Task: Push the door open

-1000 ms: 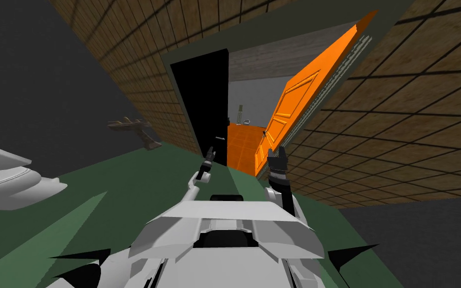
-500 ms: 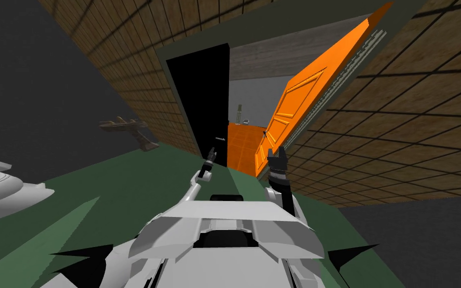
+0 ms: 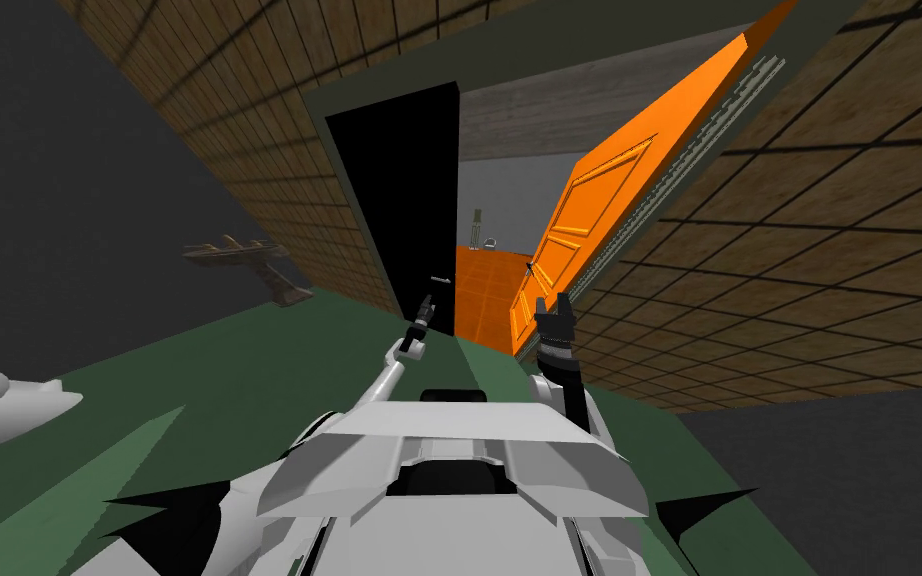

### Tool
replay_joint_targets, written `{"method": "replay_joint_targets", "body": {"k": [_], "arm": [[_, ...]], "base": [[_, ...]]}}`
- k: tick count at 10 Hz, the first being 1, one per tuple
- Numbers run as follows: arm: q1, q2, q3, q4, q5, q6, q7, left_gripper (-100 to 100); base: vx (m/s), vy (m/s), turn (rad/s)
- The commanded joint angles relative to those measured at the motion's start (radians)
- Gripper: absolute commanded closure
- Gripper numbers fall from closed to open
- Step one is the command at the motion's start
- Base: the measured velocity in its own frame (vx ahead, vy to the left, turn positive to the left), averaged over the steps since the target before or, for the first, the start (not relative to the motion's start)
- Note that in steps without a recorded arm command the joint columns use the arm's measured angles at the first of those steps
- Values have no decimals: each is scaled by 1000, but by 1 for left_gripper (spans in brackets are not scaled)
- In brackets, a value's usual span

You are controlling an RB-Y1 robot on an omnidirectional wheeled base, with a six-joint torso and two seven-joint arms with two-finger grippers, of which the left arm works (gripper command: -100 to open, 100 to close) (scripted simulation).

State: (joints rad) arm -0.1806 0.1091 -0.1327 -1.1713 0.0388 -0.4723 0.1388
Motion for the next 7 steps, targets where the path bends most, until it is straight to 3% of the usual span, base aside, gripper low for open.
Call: {"method": "replay_joint_targets", "body": {"k": [1, 2, 6, 7], "arm": [[-32, 3, -3, 50, 5, -6, 2, -100], [-32, 3, -3, 60, 5, -6, 2, -100], [-111, 7, -11, 185, 18, -16, 4, -100], [-111, 7, -11, 190, 18, -16, 4, -100]], "base": [[85, 78, -65], [57, 52, -26], [69, 61, -51], [57, 45, -16]]}}
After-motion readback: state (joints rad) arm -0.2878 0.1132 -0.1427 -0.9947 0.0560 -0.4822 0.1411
